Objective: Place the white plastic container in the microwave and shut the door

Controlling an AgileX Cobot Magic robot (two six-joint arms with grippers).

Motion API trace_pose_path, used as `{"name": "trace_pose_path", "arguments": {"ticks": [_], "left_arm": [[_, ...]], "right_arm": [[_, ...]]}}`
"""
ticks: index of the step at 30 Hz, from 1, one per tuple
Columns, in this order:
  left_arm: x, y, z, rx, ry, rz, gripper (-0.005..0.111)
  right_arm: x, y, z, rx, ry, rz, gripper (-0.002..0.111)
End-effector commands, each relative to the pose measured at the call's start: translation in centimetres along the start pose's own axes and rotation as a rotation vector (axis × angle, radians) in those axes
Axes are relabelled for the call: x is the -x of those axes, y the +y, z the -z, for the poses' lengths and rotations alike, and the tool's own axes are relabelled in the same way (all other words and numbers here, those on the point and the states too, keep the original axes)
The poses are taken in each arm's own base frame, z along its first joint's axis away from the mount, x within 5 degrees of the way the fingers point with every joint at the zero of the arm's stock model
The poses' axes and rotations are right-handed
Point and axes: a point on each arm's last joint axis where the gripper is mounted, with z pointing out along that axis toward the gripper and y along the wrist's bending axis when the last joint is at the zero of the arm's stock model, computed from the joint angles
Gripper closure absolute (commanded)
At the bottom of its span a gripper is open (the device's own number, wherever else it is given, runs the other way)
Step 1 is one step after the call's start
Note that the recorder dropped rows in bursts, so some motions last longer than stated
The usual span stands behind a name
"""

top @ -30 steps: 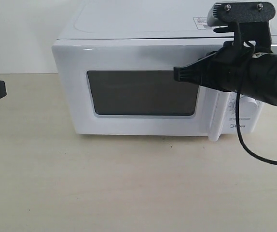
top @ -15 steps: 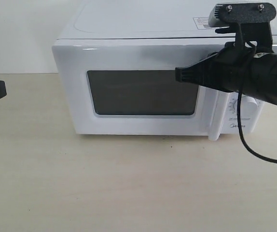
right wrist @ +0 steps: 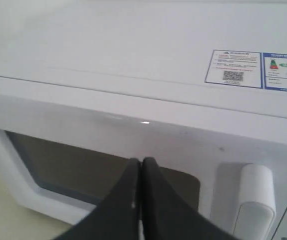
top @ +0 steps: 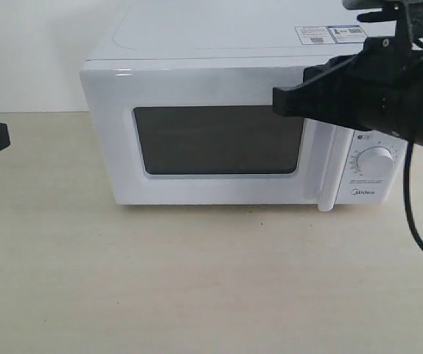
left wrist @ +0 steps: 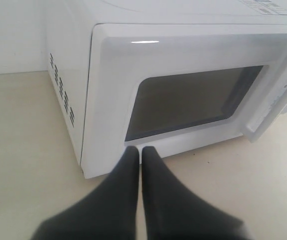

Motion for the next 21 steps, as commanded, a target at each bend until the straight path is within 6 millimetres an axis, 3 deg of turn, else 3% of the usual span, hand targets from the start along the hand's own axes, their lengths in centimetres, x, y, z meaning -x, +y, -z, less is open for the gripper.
{"name": "trace_pose_path", "arguments": {"ticks": [1, 7, 16, 21], "left_arm": [[0.0, -0.2, 0.1, -0.003, -0.005, 0.007, 0.102], [0.0, -0.2, 0.1, -0.003, -0.005, 0.007, 0.102], [0.0, -0.2, 0.1, -0.003, -0.005, 0.007, 0.102], [0.0, -0.2, 0.1, -0.003, -0.005, 0.007, 0.102]], "right_arm": [[0.2, 0.2, 2.8, 0.049, -0.04, 0.006, 0.109], [1.6, -0.3, 4.4, 0.027, -0.136, -0.012, 0.109], [2.2, -0.3, 5.1, 0.022, -0.18, -0.021, 0.109], [3.1, -0.4, 6.9, 0.042, -0.23, 0.078, 0.109]]}}
